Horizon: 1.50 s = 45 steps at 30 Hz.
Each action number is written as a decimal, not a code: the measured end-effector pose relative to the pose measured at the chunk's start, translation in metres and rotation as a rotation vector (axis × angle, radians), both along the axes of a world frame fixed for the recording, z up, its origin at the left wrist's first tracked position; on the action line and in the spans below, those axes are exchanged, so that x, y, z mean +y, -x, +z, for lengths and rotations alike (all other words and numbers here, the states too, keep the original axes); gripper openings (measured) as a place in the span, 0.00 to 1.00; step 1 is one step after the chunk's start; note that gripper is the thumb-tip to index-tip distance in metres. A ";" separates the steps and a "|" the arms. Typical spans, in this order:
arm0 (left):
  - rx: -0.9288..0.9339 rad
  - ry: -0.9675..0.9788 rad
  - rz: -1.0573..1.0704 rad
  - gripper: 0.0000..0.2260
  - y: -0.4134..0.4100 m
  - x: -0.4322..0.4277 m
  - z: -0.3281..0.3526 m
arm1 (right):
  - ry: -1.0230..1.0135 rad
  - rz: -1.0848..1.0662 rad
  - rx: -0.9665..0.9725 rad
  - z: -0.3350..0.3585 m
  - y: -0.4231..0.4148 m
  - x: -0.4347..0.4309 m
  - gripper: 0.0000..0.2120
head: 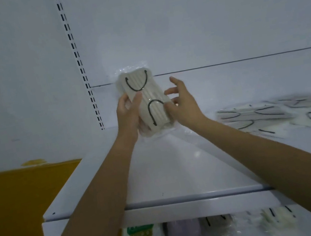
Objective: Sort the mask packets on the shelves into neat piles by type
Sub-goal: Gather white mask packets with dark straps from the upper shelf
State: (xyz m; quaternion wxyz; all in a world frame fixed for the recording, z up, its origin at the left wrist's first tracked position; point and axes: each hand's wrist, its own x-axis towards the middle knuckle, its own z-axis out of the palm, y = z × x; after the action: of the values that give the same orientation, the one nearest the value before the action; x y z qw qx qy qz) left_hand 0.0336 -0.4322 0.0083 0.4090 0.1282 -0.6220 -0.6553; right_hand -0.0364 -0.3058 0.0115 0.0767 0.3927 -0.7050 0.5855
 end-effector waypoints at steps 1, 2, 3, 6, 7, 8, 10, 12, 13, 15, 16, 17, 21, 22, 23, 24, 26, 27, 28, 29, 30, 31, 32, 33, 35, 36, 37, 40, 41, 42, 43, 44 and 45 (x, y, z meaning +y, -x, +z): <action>-0.002 0.059 0.023 0.12 0.004 0.007 0.000 | -0.048 0.002 0.006 -0.002 -0.002 0.004 0.31; 0.001 0.109 0.046 0.13 0.008 0.013 0.000 | -0.086 -0.003 0.010 -0.002 0.000 0.012 0.32; 0.000 0.147 0.058 0.15 0.010 0.018 0.002 | -0.131 -0.025 0.028 0.001 0.005 0.025 0.31; -0.002 0.243 0.024 0.26 0.016 0.027 0.006 | -0.399 -0.132 0.122 0.013 0.048 0.083 0.24; -0.006 0.283 0.003 0.31 0.019 0.032 0.007 | -0.516 -0.160 0.123 0.016 0.067 0.105 0.22; -0.004 0.322 -0.015 0.34 0.022 0.036 0.008 | -0.632 -0.189 0.116 0.016 0.088 0.127 0.20; -0.015 0.367 -0.040 0.36 0.034 0.052 0.009 | -0.817 -0.228 0.084 0.010 0.123 0.162 0.21; -0.018 0.367 -0.033 0.33 0.050 0.070 0.009 | -0.950 -0.217 0.039 -0.001 0.145 0.183 0.26; -0.030 0.344 -0.011 0.29 0.058 0.081 0.010 | -1.030 -0.198 0.019 -0.007 0.152 0.190 0.29; -0.080 0.288 0.024 0.23 0.075 0.101 0.010 | -1.174 -0.163 -0.020 -0.014 0.163 0.196 0.35; -0.100 0.272 0.031 0.21 0.083 0.109 0.009 | -1.197 -0.148 -0.043 -0.013 0.165 0.198 0.38; -0.106 0.258 0.040 0.21 0.091 0.117 0.007 | -1.188 -0.130 -0.065 -0.011 0.168 0.199 0.39; -0.070 0.193 0.156 0.21 0.107 0.134 0.001 | -1.095 -0.069 0.058 -0.003 0.175 0.207 0.38; -0.068 0.190 0.195 0.21 0.107 0.135 0.000 | -1.020 -0.064 0.112 -0.004 0.176 0.209 0.35; -0.071 0.197 0.231 0.21 0.104 0.134 0.000 | -0.911 -0.067 0.135 -0.004 0.179 0.210 0.32; -0.068 0.201 0.263 0.21 0.100 0.132 -0.001 | -0.785 -0.062 0.120 -0.001 0.180 0.213 0.30; -0.051 0.198 0.318 0.21 0.089 0.124 -0.003 | -0.540 0.034 -0.025 0.010 0.183 0.221 0.27; -0.044 0.196 0.338 0.20 0.084 0.120 -0.004 | -0.473 0.120 -0.118 0.014 0.182 0.225 0.27; -0.040 0.194 0.358 0.20 0.079 0.116 -0.005 | -0.485 0.198 -0.169 0.016 0.181 0.227 0.28; -0.043 0.194 0.375 0.20 0.076 0.113 -0.006 | -0.581 0.241 -0.157 0.013 0.179 0.227 0.30; -0.049 0.196 0.391 0.20 0.074 0.110 -0.007 | -0.733 0.254 -0.090 0.009 0.176 0.224 0.32; -0.055 0.198 0.401 0.20 0.074 0.108 -0.008 | -0.883 0.248 -0.007 0.002 0.174 0.220 0.33; -0.059 0.201 0.403 0.20 0.074 0.107 -0.009 | -1.000 0.230 0.061 -0.004 0.171 0.216 0.35; -0.066 0.207 0.400 0.20 0.074 0.108 -0.010 | -1.065 0.212 0.095 -0.008 0.170 0.212 0.36; -0.078 0.219 0.392 0.20 0.075 0.111 -0.010 | -1.087 0.181 0.079 -0.009 0.169 0.210 0.39; -0.078 0.224 0.391 0.20 0.075 0.113 -0.011 | -1.079 0.172 0.073 -0.008 0.169 0.212 0.40; -0.075 0.230 0.388 0.20 0.075 0.114 -0.011 | -1.063 0.165 0.080 -0.009 0.170 0.213 0.40; -0.057 0.239 0.377 0.20 0.074 0.118 -0.011 | -0.932 0.122 0.143 -0.009 0.170 0.219 0.35; -0.048 0.241 0.372 0.20 0.074 0.120 -0.010 | -0.834 0.109 0.137 -0.009 0.171 0.222 0.32; -0.036 0.240 0.375 0.20 0.073 0.122 -0.008 | -0.709 0.103 0.084 -0.007 0.174 0.226 0.30; -0.020 0.238 0.380 0.20 0.072 0.125 -0.006 | -0.554 0.112 -0.009 -0.004 0.177 0.232 0.29; 0.003 0.237 0.384 0.21 0.071 0.127 -0.004 | -0.381 0.135 -0.126 0.001 0.178 0.237 0.28; 0.027 0.236 0.379 0.20 0.071 0.131 -0.002 | -0.206 0.176 -0.246 0.007 0.177 0.242 0.28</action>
State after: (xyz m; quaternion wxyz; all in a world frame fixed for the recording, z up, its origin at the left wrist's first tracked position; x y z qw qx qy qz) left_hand -0.0372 -0.3015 0.0059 0.5451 0.1851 -0.6537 -0.4911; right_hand -0.2132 -0.0641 0.0189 -0.1025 0.3842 -0.7283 0.5581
